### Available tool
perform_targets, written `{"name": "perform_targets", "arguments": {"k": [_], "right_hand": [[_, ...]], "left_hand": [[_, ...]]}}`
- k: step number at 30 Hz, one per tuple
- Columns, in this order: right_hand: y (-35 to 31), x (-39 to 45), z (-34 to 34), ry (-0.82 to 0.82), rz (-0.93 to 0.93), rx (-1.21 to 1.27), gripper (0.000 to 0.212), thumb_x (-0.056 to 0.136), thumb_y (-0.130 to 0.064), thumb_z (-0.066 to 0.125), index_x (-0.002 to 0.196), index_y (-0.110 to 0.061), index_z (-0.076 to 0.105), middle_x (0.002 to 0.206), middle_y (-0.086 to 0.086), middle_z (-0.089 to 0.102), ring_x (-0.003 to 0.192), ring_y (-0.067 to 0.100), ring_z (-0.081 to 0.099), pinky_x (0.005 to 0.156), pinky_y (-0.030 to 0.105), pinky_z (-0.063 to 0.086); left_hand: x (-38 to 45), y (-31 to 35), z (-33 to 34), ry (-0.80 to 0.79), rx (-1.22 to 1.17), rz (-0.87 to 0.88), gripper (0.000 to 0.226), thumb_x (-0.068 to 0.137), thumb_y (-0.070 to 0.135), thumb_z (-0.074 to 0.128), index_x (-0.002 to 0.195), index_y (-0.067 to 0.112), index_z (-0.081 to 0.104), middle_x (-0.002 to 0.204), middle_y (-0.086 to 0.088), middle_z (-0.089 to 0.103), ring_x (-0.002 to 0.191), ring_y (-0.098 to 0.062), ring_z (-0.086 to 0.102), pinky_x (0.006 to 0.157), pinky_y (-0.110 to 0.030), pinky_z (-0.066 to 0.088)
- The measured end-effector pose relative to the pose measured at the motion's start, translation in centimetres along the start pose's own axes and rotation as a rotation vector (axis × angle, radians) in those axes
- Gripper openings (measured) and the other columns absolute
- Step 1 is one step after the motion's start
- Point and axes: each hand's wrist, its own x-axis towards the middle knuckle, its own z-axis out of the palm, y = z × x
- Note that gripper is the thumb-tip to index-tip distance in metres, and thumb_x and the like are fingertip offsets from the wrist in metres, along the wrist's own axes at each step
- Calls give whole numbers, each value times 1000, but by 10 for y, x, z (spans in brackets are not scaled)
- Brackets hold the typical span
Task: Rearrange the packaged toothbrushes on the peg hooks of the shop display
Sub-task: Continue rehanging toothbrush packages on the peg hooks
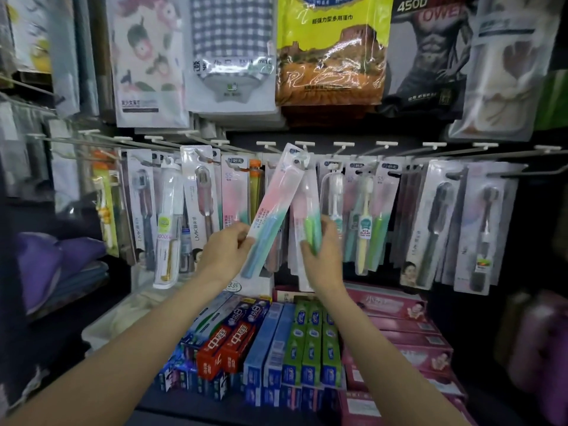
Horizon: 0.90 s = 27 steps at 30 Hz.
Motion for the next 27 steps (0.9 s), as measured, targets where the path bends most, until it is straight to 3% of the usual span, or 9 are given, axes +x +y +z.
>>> {"name": "perform_targets", "arguments": {"k": [3,6,10,12,14,17,23,27], "right_hand": [[-8,3,-29,-38,-130,-303,61,92,-2,50,145,-20,25,136,4,48,115,23,52,90,29,43],[-24,17,-53,-235,-215,-650,63,89,1,49,144,-23,28,126,12,55,104,29,56,78,39,49],[-28,16,-95,-389,-212,-851,55,85,-7,54,135,-24,37,110,6,59,82,23,54,66,32,46],[-16,7,-120,-269,-179,-790,41,85,-15,60,123,-15,43,99,6,61,72,23,56,59,28,45],[0,-4,-139,-44,-92,-621,28,84,-15,61,106,-9,44,84,9,58,60,20,51,48,26,35],[16,-12,-156,187,54,-422,21,86,-16,59,97,-8,43,80,12,54,58,14,45,47,27,28],[21,9,-154,138,44,-614,34,91,-22,53,117,-4,39,89,15,57,69,28,53,54,30,37],[10,28,-143,229,151,-362,36,93,-18,51,122,-1,37,85,10,54,65,23,51,54,29,40]], "left_hand": [[-3,5,3,21,-26,-2,18,94,17,51,106,8,59,101,-6,63,86,-18,55,82,-30,45],[-8,9,7,21,-28,-8,17,95,17,50,104,7,58,97,-7,62,87,-21,57,82,-32,45],[-11,12,11,29,-40,12,16,95,17,50,102,5,58,92,-6,62,80,-16,53,72,-25,40],[-13,14,14,47,-54,9,13,95,16,49,99,6,57,85,-2,57,75,-14,50,66,-21,36],[-14,16,21,66,-93,-10,8,95,14,48,92,8,53,80,-1,54,74,-16,50,63,-23,35],[-16,23,39,62,-157,-53,15,96,12,45,82,10,42,67,1,47,67,-18,47,53,-27,31],[-21,41,68,80,-226,-98,20,96,11,44,78,8,35,60,1,38,58,-15,38,49,-26,26],[-21,40,69,100,-253,-104,24,96,11,45,74,11,35,60,3,38,58,-14,37,50,-25,24]]}}
